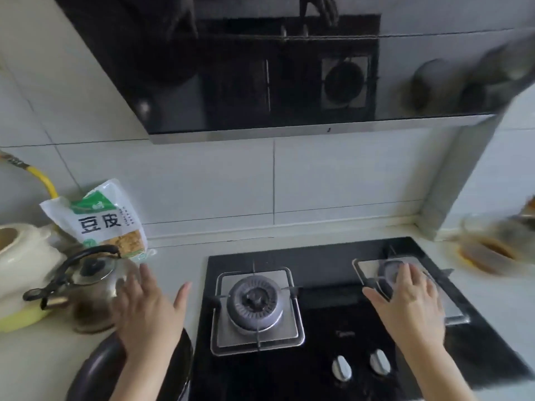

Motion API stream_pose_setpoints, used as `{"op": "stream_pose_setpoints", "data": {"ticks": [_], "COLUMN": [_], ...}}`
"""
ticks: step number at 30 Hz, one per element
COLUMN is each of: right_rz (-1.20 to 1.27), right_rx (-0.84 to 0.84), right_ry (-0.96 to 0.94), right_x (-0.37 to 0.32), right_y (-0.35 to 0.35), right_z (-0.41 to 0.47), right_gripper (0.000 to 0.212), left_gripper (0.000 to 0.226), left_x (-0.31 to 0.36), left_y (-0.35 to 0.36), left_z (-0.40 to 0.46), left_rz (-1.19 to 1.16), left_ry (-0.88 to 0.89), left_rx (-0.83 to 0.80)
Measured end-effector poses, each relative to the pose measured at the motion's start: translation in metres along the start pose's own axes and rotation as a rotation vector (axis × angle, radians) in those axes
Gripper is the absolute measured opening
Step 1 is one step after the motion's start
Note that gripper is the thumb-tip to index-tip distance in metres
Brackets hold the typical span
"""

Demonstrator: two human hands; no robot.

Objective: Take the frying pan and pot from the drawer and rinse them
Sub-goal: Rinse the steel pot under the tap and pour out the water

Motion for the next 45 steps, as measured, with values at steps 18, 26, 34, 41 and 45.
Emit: {"op": "stream_pose_setpoints", "data": {"ticks": [18,26,34,41,45], "right_rz": [-0.128,-0.204,-0.258,-0.286,-0.283], "right_rx": [0.370,0.468,0.593,0.663,0.637], "right_ry": [0.743,1.041,1.266,1.380,1.428], "right_x": [0.496,0.661,0.799,0.903,0.969], "right_y": [-0.282,-0.357,-0.412,-0.452,-0.466], "right_z": [-0.036,-0.099,-0.106,-0.072,-0.060], "right_gripper": [0.097,0.096,0.096,0.097,0.097], "left_gripper": [0.085,0.081,0.083,0.088,0.090], "left_x": [0.540,0.762,0.981,1.162,1.243], "left_y": [-0.047,-0.070,-0.085,-0.110,-0.121], "left_z": [-0.136,-0.250,-0.358,-0.436,-0.500], "left_rz": [-0.464,-0.675,-0.811,-0.885,-0.888], "left_ry": [0.608,0.906,1.187,1.358,1.434], "left_rx": [-0.064,-0.121,-0.183,-0.195,-0.260]}}
Point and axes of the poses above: each hand's wrist, its own z-axis towards the middle knuckle, its own y-axis out of the palm, x = y × z, the point moved 8 cm from there along z, towards the middle knuckle, and after that the axes turned 12 degrees about y, right-handed, at the moved point
